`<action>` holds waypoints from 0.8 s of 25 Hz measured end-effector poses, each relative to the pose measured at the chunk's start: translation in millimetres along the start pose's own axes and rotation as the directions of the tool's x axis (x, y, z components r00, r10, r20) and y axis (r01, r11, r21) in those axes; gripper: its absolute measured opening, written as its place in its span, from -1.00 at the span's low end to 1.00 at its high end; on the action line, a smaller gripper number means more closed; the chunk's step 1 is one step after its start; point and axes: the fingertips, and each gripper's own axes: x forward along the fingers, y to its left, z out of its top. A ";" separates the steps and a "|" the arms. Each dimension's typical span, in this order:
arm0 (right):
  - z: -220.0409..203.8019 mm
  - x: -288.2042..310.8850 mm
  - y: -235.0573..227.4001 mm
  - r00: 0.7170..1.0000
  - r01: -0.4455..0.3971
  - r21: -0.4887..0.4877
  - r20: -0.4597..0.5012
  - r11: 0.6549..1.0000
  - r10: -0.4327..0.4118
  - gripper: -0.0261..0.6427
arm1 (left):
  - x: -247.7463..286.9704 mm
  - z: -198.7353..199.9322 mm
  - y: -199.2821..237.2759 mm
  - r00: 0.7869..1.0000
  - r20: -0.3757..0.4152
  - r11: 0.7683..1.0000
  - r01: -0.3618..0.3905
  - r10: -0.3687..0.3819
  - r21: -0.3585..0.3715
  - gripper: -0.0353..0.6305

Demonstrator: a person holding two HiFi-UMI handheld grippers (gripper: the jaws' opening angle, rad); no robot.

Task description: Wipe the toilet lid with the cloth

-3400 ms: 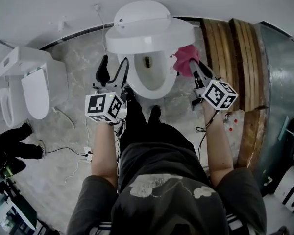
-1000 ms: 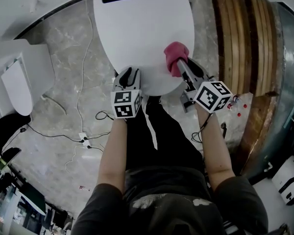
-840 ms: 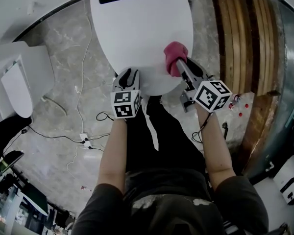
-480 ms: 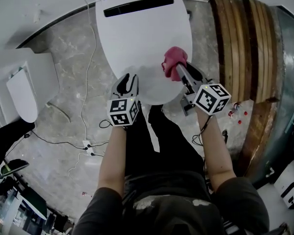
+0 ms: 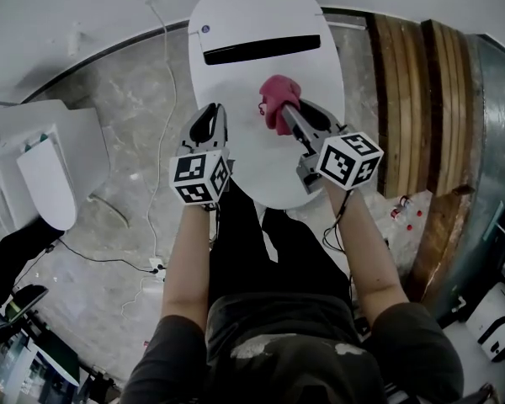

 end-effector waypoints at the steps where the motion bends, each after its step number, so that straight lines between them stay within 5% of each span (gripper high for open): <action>1: 4.2 13.6 4.8 1.000 -0.004 0.000 -0.005 1.000 0.004 -0.72 | 5.9 6.2 8.2 1.000 -0.001 1.000 0.000 0.000 -0.001 -0.77; 20: 59.4 260.1 12.2 0.991 0.041 0.009 -0.126 0.999 -0.039 -0.72 | 118.2 84.9 121.3 0.996 -0.054 0.997 0.072 -0.073 -0.027 -0.87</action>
